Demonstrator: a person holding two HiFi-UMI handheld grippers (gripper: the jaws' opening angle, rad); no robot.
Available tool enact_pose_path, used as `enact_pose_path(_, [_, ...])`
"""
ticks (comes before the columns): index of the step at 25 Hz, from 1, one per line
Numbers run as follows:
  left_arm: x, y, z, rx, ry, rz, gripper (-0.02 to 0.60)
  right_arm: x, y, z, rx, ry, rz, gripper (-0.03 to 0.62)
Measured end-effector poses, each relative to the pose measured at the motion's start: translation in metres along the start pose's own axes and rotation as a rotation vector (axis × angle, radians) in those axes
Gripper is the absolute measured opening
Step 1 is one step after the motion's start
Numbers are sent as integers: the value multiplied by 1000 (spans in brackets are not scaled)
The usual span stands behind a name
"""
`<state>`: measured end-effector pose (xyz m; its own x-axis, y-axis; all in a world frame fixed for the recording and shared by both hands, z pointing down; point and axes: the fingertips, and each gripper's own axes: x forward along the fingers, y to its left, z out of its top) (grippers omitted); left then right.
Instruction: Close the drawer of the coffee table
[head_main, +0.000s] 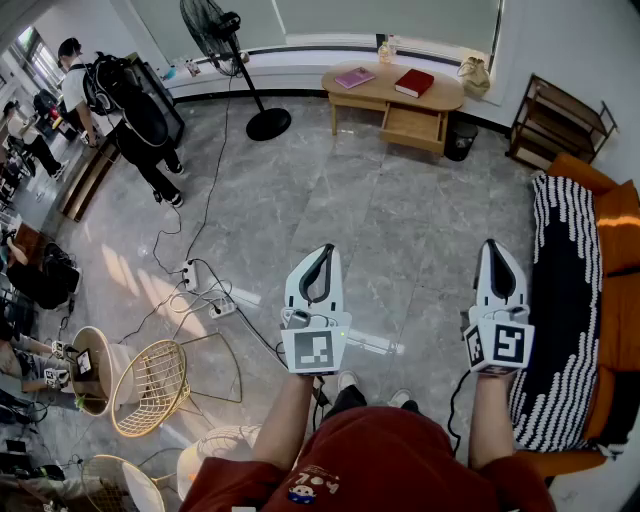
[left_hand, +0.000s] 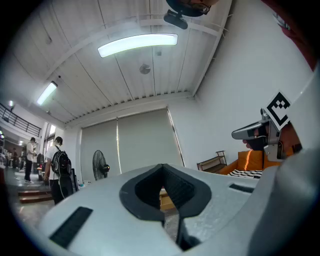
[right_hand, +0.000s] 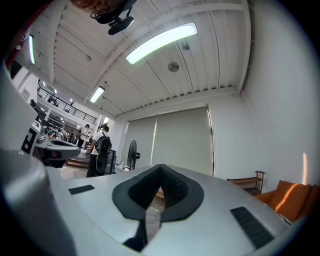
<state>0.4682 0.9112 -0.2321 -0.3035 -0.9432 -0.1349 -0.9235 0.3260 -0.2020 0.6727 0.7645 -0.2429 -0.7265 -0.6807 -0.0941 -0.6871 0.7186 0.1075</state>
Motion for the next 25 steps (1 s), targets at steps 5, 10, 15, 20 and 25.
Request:
enact_pose_path(5, [0, 25, -4, 6, 2, -15, 8, 10, 25, 4, -8, 2, -6, -5])
enact_pose_path(10, [5, 34, -5, 0, -15, -36, 7, 16, 39, 6, -1, -26, -1, -5])
enact_pose_path(15, [13, 43, -4, -9, -27, -49, 7, 23, 51, 8, 6, -40, -16, -4])
enact_pose_path(20, [16, 45, -1, -22, -37, -50, 7, 27, 53, 8, 6, -48, -16, -3])
enact_pose_path(25, [14, 52, -5, -12, -38, -52, 8, 30, 61, 5, 5, -48, -13, -3])
